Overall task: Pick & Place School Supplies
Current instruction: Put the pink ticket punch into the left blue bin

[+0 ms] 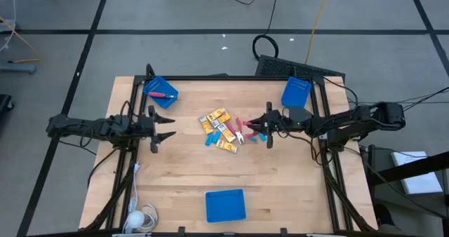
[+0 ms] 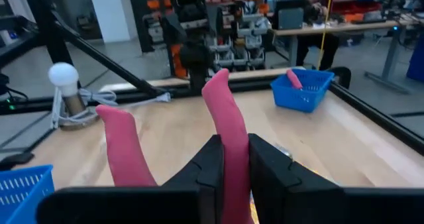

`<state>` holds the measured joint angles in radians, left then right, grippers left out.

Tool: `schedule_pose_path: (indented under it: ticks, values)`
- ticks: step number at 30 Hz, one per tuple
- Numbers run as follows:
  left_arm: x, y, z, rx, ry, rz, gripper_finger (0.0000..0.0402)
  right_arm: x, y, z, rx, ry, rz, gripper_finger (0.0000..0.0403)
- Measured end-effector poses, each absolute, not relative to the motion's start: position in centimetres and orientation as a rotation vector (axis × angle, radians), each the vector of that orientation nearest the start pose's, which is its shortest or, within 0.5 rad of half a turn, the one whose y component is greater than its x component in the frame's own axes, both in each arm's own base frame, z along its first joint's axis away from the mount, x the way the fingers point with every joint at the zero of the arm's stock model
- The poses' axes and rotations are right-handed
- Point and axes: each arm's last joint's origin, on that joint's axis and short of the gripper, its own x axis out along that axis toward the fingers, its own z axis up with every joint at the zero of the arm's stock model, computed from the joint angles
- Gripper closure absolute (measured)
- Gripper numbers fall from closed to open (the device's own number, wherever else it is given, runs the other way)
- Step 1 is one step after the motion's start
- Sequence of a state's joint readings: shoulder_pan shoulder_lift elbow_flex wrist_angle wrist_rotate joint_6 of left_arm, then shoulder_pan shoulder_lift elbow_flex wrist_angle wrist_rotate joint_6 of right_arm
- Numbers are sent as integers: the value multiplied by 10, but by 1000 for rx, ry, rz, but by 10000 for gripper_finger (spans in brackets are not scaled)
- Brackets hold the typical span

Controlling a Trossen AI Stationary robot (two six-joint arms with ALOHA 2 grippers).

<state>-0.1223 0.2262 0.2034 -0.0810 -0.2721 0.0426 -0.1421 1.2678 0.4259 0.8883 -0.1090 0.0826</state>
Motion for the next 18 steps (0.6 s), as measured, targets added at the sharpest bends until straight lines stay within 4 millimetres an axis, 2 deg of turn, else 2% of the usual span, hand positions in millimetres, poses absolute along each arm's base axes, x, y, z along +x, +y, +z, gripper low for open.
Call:
schedule_pose_path:
  ticks: [4,8,18]
  values:
    - [111,-5,202,149,135,160,172,243,-32,219,76,-68,-30,363]
    - [118,-6,198,150,173,163,172,243,-32,222,71,-100,-30,364]
    - [143,-9,210,122,17,167,172,241,-31,233,57,-219,-32,364]
